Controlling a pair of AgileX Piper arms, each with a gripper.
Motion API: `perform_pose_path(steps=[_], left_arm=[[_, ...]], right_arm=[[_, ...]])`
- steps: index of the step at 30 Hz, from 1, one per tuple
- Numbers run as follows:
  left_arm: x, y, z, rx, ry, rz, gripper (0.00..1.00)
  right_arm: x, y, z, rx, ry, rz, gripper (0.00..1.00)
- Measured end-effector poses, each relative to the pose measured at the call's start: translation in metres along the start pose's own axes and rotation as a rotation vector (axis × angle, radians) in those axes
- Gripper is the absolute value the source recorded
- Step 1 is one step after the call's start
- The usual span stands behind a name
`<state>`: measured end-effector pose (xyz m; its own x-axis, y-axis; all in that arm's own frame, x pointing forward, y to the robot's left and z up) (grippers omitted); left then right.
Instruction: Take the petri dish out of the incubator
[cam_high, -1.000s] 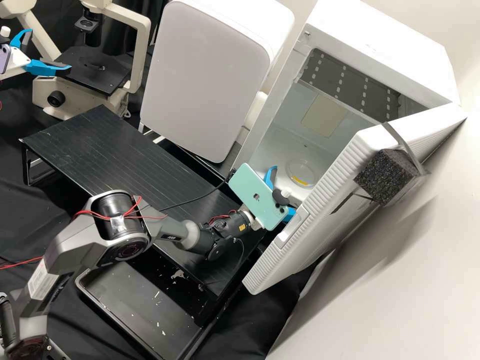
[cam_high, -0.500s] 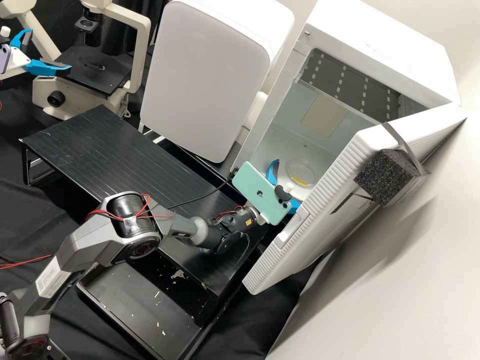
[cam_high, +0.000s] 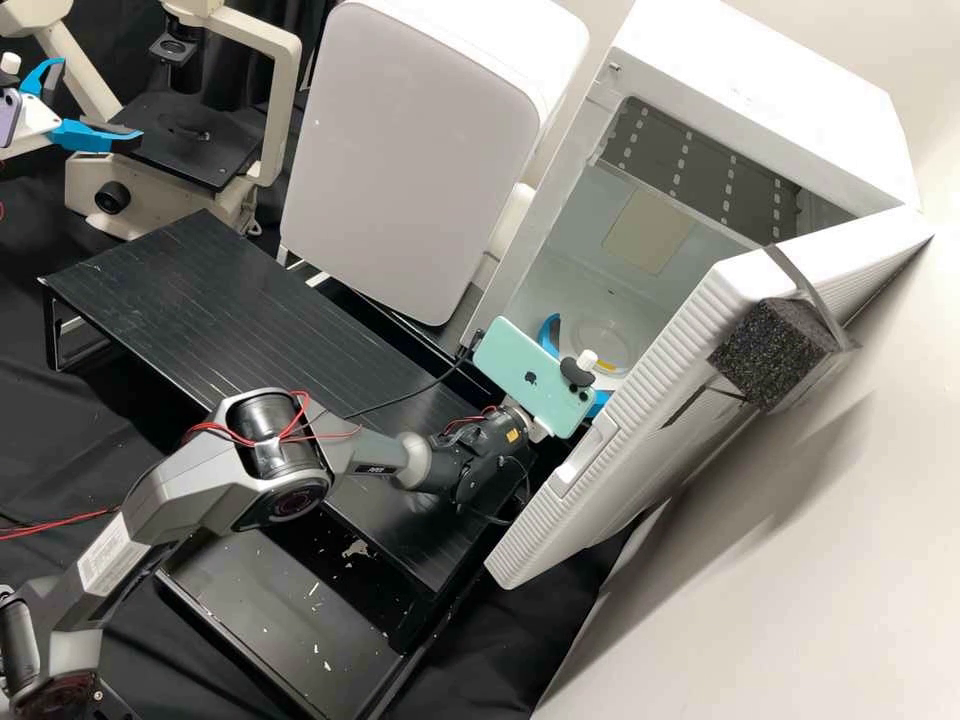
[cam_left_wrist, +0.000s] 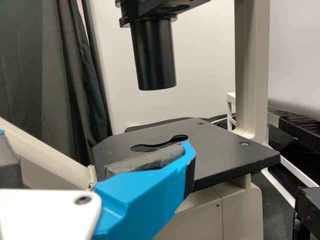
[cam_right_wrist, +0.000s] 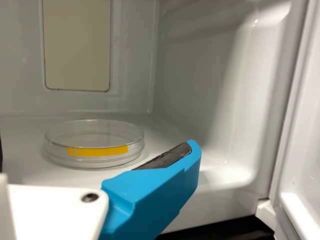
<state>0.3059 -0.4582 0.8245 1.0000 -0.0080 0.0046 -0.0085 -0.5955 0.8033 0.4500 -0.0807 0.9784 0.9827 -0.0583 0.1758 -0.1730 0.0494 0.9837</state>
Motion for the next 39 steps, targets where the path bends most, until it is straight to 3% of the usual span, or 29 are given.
perform_pose_path(steps=[24, 33, 39], left_arm=[[0.0, 0.0, 0.0, 0.0, 0.0, 0.0, 1.0], [0.0, 0.0, 0.0, 0.0, 0.0, 0.0, 1.0], [0.0, 0.0, 0.0, 0.0, 0.0, 0.0, 1.0]], right_arm=[[0.02, 0.014, 0.006, -0.013, -0.006, -0.063, 1.0], [0.025, 0.016, 0.005, -0.052, -0.009, -0.081, 1.0], [0.025, 0.016, 0.005, -0.057, -0.019, -0.086, 1.0]])
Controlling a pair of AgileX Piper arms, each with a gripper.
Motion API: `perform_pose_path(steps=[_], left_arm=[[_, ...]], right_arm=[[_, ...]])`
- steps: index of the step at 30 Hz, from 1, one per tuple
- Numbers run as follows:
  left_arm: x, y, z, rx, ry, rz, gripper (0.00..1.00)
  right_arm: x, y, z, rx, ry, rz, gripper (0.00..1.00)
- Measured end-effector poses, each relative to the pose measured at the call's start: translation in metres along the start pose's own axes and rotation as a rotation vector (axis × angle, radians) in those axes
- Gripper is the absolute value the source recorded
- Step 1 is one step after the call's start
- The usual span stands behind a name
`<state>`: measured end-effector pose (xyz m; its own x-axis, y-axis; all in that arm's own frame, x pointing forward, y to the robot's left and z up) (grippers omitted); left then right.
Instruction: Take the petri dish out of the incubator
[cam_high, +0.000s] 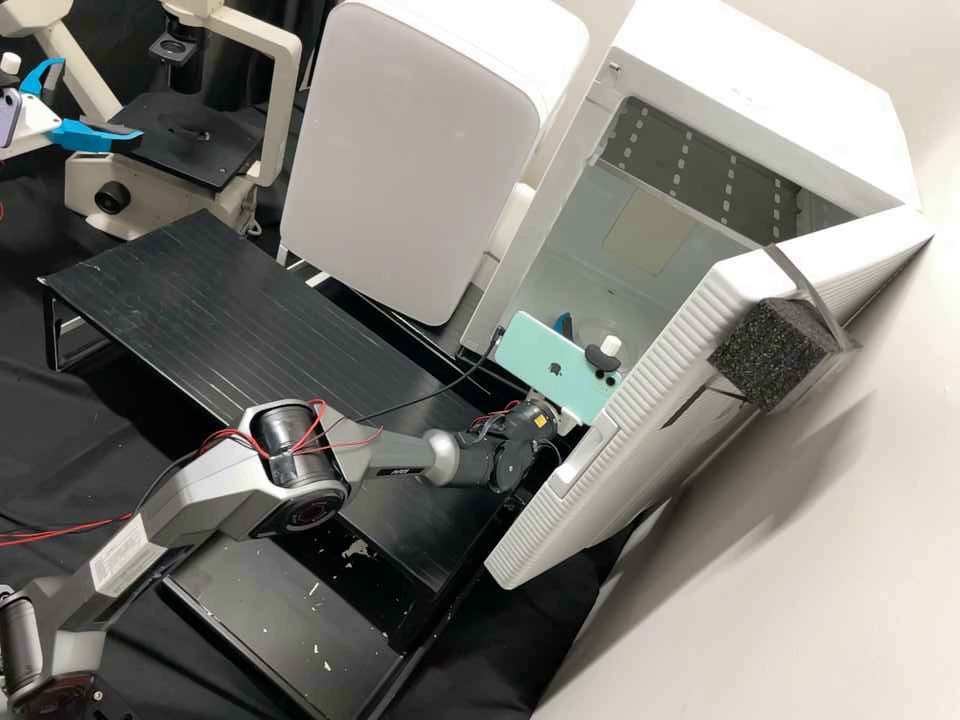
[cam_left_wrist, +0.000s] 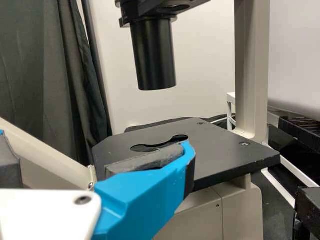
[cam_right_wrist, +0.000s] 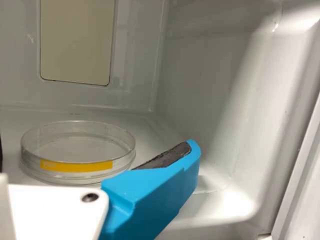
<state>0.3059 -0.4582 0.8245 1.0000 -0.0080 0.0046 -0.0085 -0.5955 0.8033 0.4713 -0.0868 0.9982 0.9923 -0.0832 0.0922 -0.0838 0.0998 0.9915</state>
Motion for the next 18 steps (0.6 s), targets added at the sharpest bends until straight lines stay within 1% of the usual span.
perform_pose_path(steps=[4, 5, 14, 18], left_arm=[[0.0, 0.0, 0.0, 0.0, 0.0, 0.0, 1.0], [0.0, 0.0, 0.0, 0.0, 0.0, 0.0, 1.0], [0.0, 0.0, 0.0, 0.0, 0.0, 0.0, 1.0], [0.0, 0.0, 0.0, 0.0, 0.0, 0.0, 1.0]], right_arm=[[0.0, -0.0001, 0.0, -0.002, 0.0, -0.001, 1.0], [0.0, -0.0001, 0.0, -0.002, 0.0, -0.001, 0.0], [0.0021, -0.0009, 0.0017, -0.002, 0.001, 0.0, 0.0], [0.002, -0.0009, 0.0013, -0.007, 0.002, -0.003, 0.0]])
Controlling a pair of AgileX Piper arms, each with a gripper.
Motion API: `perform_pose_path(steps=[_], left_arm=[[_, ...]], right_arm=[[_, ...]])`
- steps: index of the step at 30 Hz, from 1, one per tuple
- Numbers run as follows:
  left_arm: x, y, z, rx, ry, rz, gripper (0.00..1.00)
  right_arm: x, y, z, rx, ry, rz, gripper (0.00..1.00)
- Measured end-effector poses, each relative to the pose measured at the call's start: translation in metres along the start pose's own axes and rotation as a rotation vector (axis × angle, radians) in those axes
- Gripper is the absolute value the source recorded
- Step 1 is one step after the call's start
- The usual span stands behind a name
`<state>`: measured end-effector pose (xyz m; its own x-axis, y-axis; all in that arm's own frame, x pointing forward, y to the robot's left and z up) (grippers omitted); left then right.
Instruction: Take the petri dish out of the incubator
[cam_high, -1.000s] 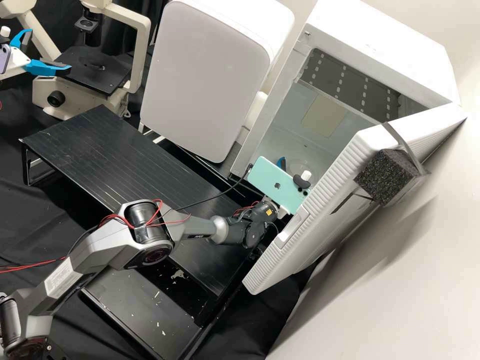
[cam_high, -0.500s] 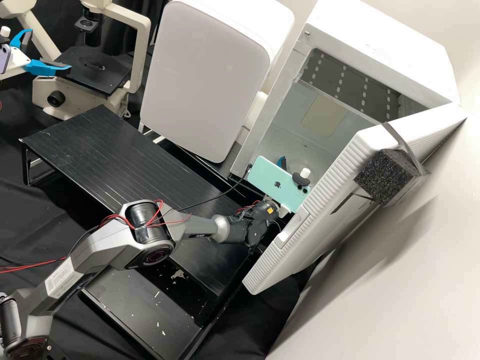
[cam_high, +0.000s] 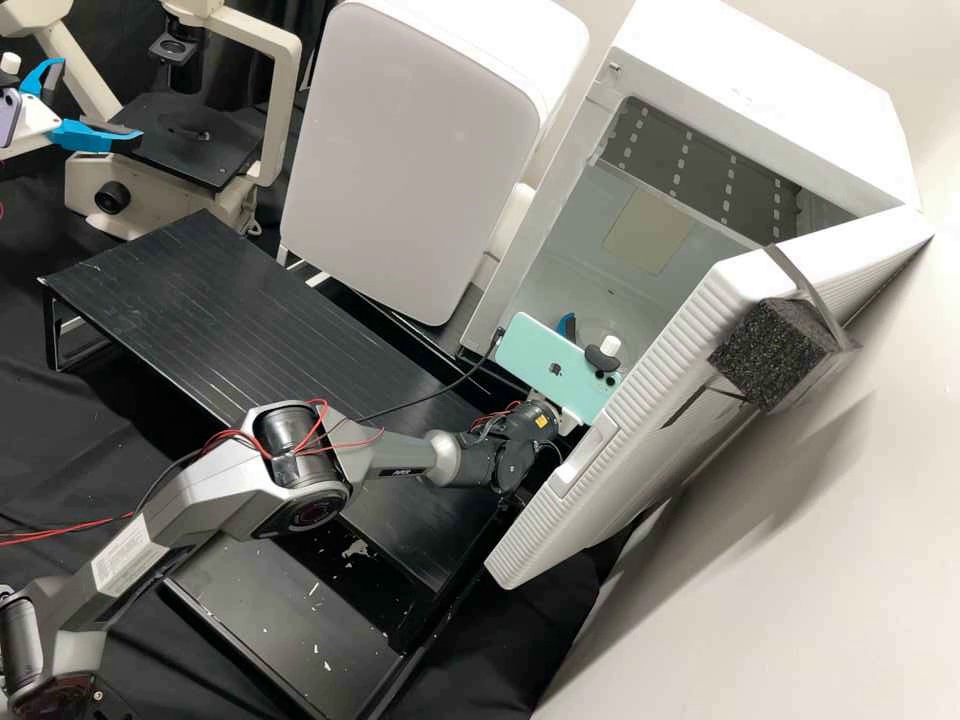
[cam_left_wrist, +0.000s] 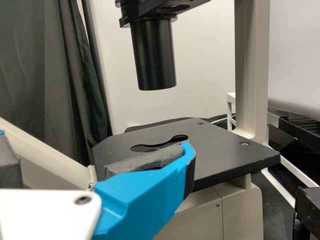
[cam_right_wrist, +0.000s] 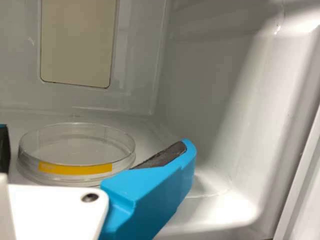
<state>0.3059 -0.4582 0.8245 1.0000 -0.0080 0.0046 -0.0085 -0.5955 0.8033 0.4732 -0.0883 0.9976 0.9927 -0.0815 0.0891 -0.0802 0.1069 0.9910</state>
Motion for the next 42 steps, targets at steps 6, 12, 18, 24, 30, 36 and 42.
perform_pose_path(steps=[6, 12, 18, 24, 30, 36, 42], left_arm=[[0.0, 0.0, 0.0, 0.0, 0.0, 0.0, 1.0], [0.0, 0.0, 0.0, 0.0, 0.0, 0.0, 1.0], [0.0, 0.0, 0.0, 0.0, 0.0, 0.0, 1.0], [0.0, 0.0, 0.0, 0.0, 0.0, 0.0, 1.0], [0.0, 0.0, 0.0, 0.0, 0.0, 0.0, 1.0], [0.0, 0.0, 0.0, 0.0, 0.0, 0.0, 1.0], [0.0, 0.0, 0.0, 0.0, 0.0, 0.0, 1.0]], right_arm=[[0.0, 0.0, 0.0, 0.0, 0.0, 0.0, 0.0], [0.0, -0.0002, 0.0, -0.004, 0.001, -0.002, 0.0], [0.0, -0.0002, 0.0, -0.004, 0.001, -0.002, 0.0], [0.0, -0.0002, 0.0, -0.004, 0.001, -0.002, 0.0], [-0.001, 0.002, 0.0018, -0.004, 0.003, 0.004, 0.0], [-0.0018, 0.0036, 0.0037, -0.004, -0.001, 0.007, 0.0], [-0.0018, 0.0036, 0.0037, -0.004, -0.001, 0.007, 0.0]])
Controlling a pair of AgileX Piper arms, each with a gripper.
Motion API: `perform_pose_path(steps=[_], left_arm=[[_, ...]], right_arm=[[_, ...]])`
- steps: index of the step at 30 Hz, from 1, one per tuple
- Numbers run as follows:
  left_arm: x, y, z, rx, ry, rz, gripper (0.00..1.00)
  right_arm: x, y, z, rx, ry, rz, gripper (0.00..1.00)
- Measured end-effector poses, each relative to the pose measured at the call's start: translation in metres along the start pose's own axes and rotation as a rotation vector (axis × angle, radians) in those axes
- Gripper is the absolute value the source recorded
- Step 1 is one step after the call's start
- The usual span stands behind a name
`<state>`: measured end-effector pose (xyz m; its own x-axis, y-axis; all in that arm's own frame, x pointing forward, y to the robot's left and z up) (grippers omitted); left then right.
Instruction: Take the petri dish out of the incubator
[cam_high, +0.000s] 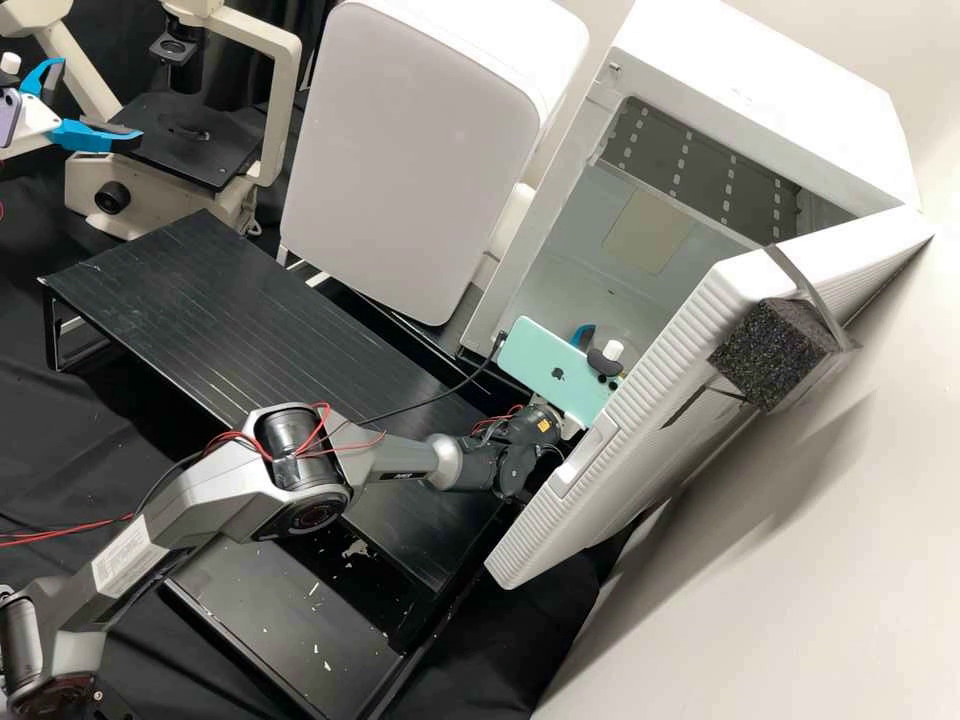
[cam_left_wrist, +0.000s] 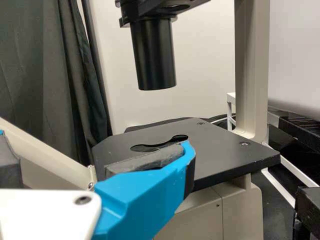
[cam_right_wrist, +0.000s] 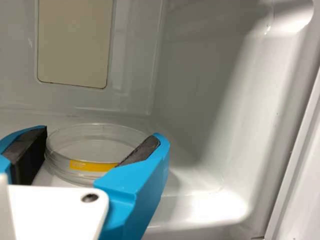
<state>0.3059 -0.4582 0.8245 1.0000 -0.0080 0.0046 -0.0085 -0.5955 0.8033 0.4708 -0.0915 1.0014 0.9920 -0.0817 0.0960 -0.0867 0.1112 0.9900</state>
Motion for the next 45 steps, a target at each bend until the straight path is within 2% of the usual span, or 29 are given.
perform_pose_path(steps=[10, 22, 44, 45], left_arm=[[0.0, 0.0, 0.0, 0.0, 0.0, 0.0, 1.0], [0.0, 0.0, 0.0, 0.0, 0.0, 0.0, 1.0], [0.0, 0.0, 0.0, 0.0, 0.0, 0.0, 1.0], [0.0, 0.0, 0.0, 0.0, 0.0, 0.0, 1.0]], right_arm=[[0.0, -0.001, 0.0, 0.002, 0.003, -0.002, 0.0], [-0.017, -0.013, -0.004, 0.036, 0.048, -0.028, 0.0], [-0.037, -0.015, -0.012, 0.045, 0.072, -0.042, 0.0], [-0.037, -0.015, -0.012, 0.045, 0.072, -0.042, 1.0]])
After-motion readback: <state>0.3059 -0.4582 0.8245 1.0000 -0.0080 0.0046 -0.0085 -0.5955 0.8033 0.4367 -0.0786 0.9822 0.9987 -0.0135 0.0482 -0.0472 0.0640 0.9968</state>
